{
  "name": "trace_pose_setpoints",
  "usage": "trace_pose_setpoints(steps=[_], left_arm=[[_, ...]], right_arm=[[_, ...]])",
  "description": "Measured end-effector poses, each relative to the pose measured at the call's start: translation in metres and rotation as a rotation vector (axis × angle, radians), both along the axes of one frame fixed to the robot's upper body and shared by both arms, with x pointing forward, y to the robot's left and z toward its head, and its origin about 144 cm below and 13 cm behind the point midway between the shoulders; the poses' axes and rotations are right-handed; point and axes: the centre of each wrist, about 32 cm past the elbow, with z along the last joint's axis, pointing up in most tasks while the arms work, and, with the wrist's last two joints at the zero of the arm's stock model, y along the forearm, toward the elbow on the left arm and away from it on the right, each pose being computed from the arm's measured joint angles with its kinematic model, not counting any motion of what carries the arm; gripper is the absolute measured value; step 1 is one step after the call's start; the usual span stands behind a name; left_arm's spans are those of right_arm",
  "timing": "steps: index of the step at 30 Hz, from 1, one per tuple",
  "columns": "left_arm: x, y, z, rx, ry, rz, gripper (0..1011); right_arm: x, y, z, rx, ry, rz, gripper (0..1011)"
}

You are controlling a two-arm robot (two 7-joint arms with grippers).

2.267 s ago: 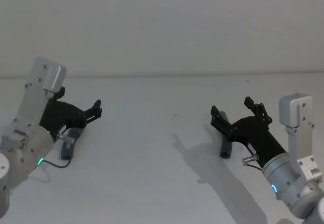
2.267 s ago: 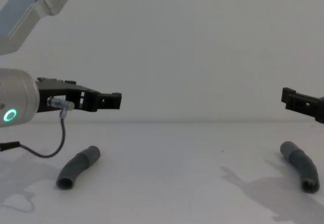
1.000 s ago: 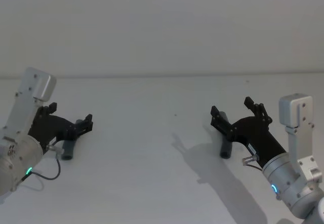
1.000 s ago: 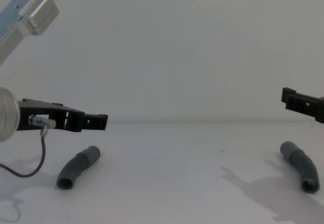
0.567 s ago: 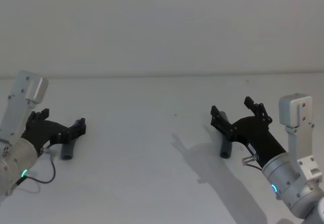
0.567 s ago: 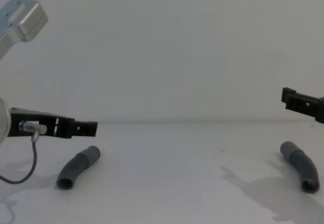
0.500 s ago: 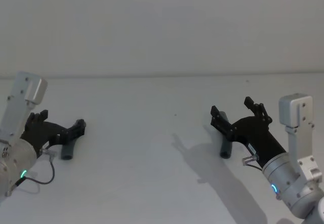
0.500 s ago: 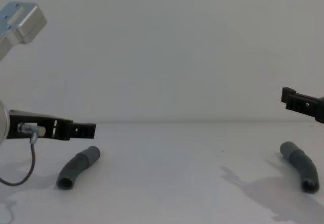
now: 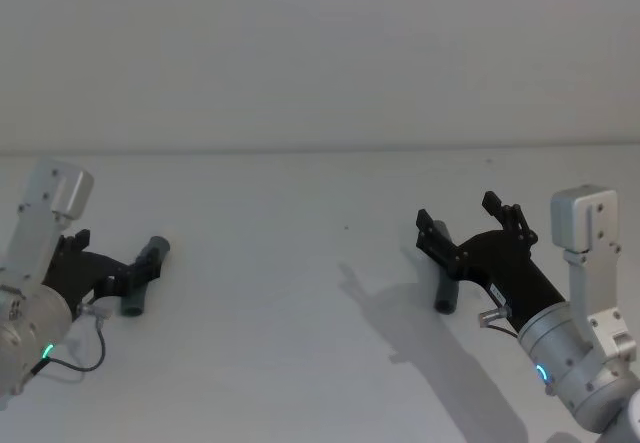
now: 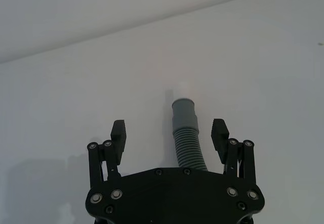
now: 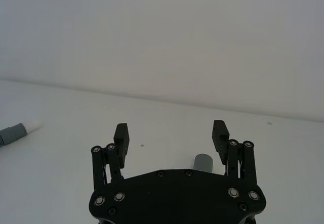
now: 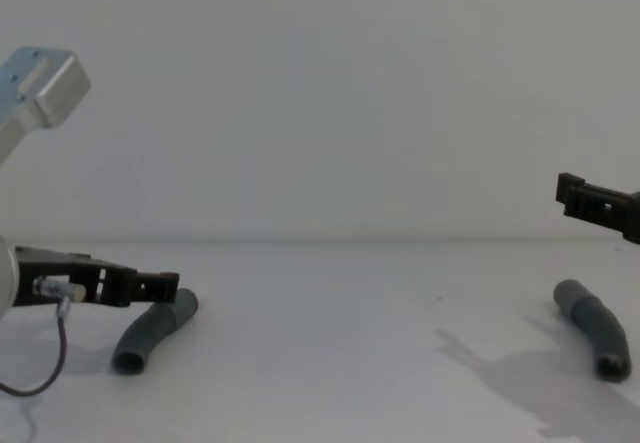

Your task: Use both hands to pick up one end of the pipe from the table, align the ends, and insert them.

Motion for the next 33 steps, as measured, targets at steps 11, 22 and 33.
trace_pose_setpoints(steps=[11,22,33], left_arm=[[0.011,-0.002,-0.015,-0.007,0.01,-0.027,1003],[0.019,-0.01,-0.022,-0.006,0.053,-0.042,1003],[0.024,-0.018,-0.019,0.001,0.095,-0.018,1003]], right_arm=[[0.0,0.0,0.0,0.0,0.0,0.0,1000],[0.0,0.0,0.0,0.0,0.0,0.0,1000],[0.0,0.0,0.0,0.0,0.0,0.0,1000]])
